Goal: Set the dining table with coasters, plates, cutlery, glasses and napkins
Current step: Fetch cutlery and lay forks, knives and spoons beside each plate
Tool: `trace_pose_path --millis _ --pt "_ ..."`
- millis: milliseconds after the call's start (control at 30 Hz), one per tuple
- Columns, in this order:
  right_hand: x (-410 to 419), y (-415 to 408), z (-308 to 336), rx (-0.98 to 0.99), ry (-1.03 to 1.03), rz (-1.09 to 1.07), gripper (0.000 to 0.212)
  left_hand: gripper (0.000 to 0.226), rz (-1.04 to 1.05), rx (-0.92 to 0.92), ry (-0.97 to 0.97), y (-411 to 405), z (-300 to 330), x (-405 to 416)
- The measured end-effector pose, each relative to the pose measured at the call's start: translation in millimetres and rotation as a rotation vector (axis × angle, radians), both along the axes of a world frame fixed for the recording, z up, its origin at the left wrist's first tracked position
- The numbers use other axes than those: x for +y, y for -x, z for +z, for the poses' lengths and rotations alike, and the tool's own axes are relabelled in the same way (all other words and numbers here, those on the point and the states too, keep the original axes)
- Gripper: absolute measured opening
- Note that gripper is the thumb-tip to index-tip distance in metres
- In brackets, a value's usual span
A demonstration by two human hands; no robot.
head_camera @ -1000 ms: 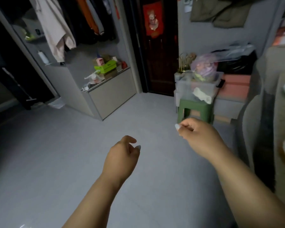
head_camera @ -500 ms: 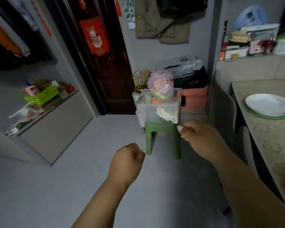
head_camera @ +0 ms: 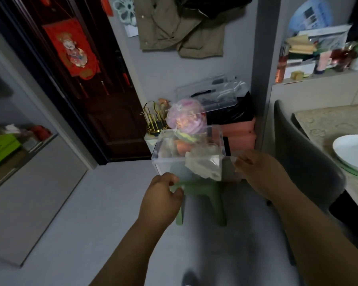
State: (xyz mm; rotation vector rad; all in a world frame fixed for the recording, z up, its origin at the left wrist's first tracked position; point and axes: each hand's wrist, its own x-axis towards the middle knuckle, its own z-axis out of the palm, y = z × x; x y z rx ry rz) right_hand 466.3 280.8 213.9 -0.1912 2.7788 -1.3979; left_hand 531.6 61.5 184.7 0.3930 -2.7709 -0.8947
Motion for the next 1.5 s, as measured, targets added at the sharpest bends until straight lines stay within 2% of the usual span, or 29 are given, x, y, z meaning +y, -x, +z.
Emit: trace_pose_path --millis 167,400,500,667,867,1067,1233,1367,1500 --pt "-60 92 -8 -0.067 -0.018 -0.073 0.019 0.047 -0.074 0.001 -0.053 104 -7 -64" --pt "-99 192 -37 -0.179 -0.105 -0.134 0.023 0.063 -0.255 -0.013 -0.076 232 -31 -117" --pt "-107 238 -59 -0.215 -0.114 -0.167 0.023 0.053 -0.313 -0.043 -0.046 282 -48 -124" --pt "-115 321 -107 -0.307 -0.184 -0.183 0.016 0.028 -0.365 -0.023 -0.112 366 -80 -125" --pt "-121 405 -183 -0.393 -0.366 -0.074 0.030 0.027 -0.313 -0.193 -0.093 464 -143 -114" --pt "-127 445 -239 -0.450 -0.435 0.051 0.040 0.028 -0.374 -0.316 0.044 521 -197 -99" --pt "-136 461 -272 -0.445 -0.478 0.104 0.043 0.043 -0.538 -0.394 0.250 547 -230 -96" --pt "-144 467 -293 -0.452 -0.579 0.168 0.043 0.046 -0.609 -0.438 0.308 561 -256 -96" --pt "-155 466 -309 -0.446 -0.766 0.249 0.034 0.043 -0.729 -0.469 0.495 573 -280 -97"
